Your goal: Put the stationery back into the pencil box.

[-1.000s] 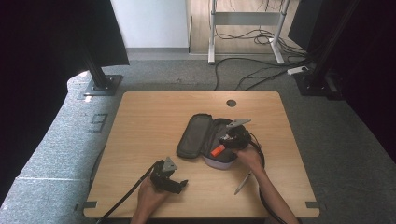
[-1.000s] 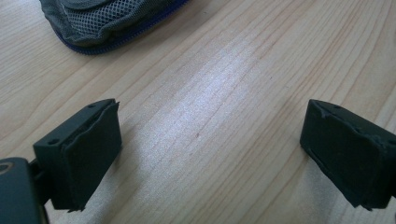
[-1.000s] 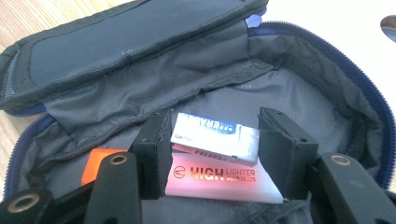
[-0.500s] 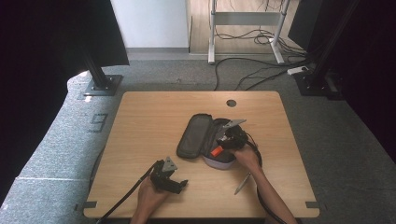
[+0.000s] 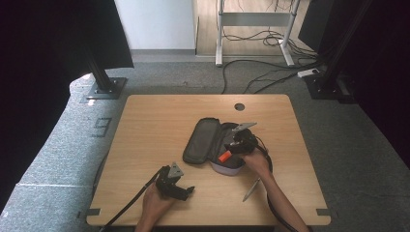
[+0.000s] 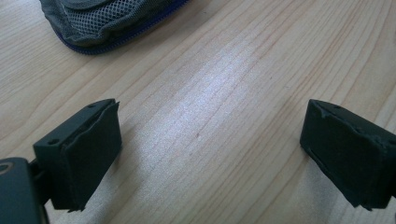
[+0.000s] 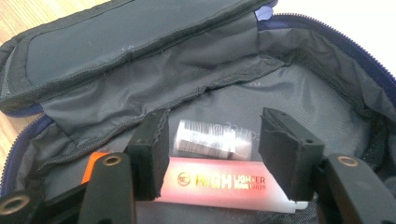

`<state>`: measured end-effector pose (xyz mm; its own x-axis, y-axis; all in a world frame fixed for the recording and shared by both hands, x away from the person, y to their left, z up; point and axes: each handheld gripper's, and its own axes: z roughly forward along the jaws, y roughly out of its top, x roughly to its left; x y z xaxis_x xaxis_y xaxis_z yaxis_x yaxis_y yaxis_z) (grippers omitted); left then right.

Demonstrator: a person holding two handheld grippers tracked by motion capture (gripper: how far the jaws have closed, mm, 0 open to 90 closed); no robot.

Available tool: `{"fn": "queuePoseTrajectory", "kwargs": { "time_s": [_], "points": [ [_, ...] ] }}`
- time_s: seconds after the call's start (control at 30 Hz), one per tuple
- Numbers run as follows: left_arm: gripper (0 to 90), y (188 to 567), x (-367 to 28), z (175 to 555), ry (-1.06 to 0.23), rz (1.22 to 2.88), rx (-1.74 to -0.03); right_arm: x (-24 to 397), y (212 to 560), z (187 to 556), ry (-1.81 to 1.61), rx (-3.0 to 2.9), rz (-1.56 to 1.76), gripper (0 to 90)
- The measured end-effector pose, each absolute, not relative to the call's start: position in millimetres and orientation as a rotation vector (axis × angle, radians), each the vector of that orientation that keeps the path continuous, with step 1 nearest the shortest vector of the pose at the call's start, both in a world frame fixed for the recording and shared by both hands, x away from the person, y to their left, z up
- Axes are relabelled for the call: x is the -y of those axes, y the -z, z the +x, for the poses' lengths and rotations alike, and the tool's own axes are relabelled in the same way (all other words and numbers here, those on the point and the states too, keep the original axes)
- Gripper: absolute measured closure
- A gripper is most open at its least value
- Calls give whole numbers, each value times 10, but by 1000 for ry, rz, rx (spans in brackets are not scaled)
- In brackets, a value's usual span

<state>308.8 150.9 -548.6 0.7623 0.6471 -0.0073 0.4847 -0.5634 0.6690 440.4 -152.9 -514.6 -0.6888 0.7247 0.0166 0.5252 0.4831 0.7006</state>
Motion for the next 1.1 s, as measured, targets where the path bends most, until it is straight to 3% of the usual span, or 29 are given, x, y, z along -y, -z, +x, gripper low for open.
{"fn": "queuePoseTrajectory", "kwargs": {
  "time_s": [0.4, 1.1],
  "points": [
    [49, 5486, -1509, 3088, -314, 2282, -842, 1591, 5065, 4341, -1020, -2443, 1051, 398],
    [49, 5486, -1509, 3088, -314, 2282, -842, 1852, 4887, 4085, -1117, -2464, 1013, 248]
  ]
}}
